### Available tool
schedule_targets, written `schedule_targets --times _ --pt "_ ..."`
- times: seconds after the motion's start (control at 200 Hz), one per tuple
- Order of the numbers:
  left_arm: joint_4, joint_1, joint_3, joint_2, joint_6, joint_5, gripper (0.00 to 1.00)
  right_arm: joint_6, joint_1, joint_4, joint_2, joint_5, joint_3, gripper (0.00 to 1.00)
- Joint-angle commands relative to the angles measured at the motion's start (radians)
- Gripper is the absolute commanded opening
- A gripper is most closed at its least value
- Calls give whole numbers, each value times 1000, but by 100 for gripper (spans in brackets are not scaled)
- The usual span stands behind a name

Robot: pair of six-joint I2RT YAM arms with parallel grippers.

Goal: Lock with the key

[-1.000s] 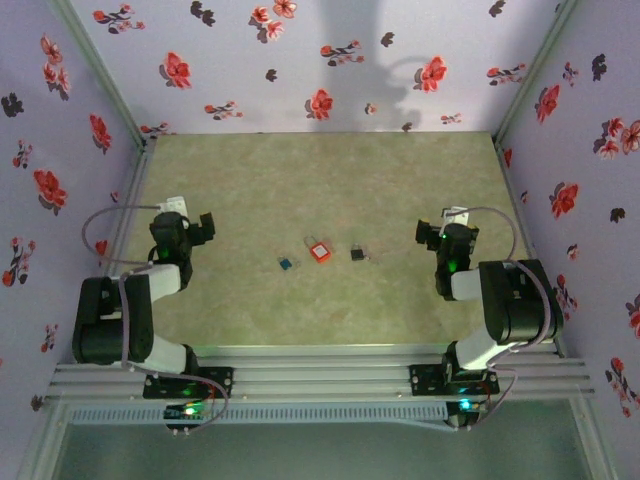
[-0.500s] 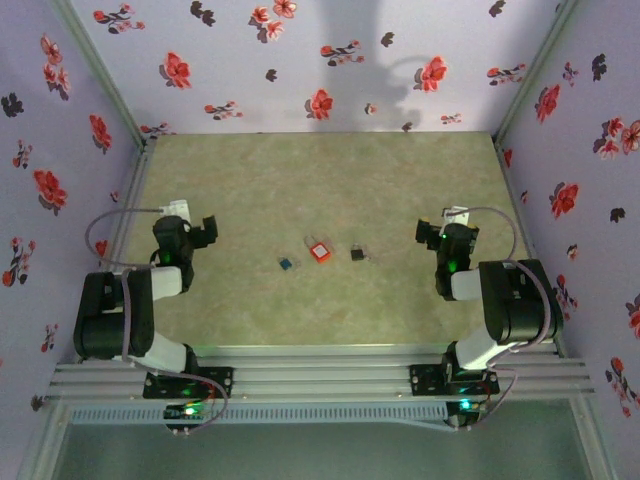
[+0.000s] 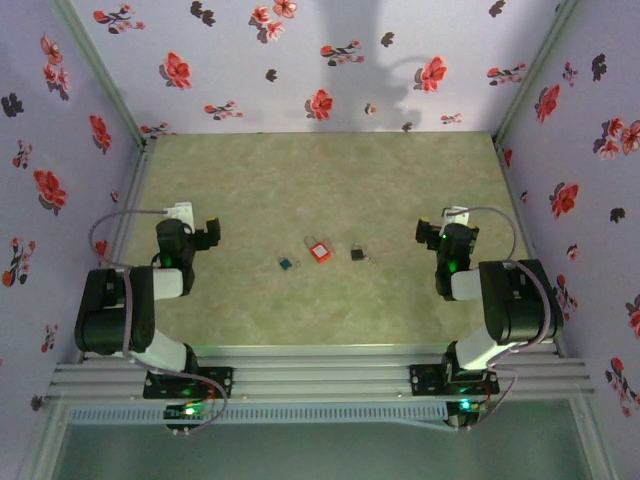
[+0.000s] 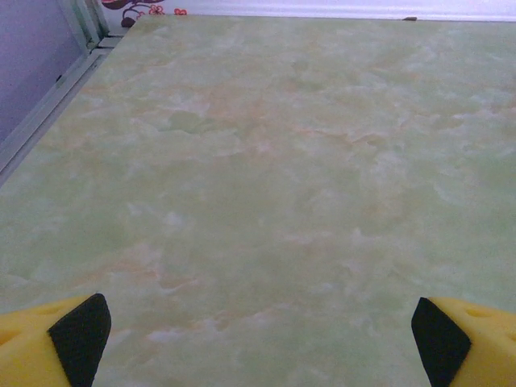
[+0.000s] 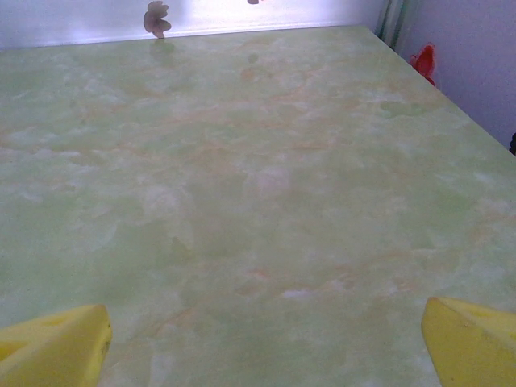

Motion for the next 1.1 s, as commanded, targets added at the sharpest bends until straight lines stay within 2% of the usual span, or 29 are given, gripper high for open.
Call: schedule_targets --times 0.0,0.265,0.855,0.965,1.095 --pt "77 -7 -20 20 31 -14 100 17 0 21 -2 17 3 99" --pt "114 -10 -39 20 12 -75 100 31 -14 -11 -1 -8 22 99" --pt "98 -12 -31 20 17 -65 100 31 -16 -14 -1 -12 23 99" --pt "84 -12 -23 20 35 -19 100 31 -17 -15 -1 -12 24 99" --pt "84 -11 -23 20 35 -16 100 31 -16 -14 1 -12 24 99"
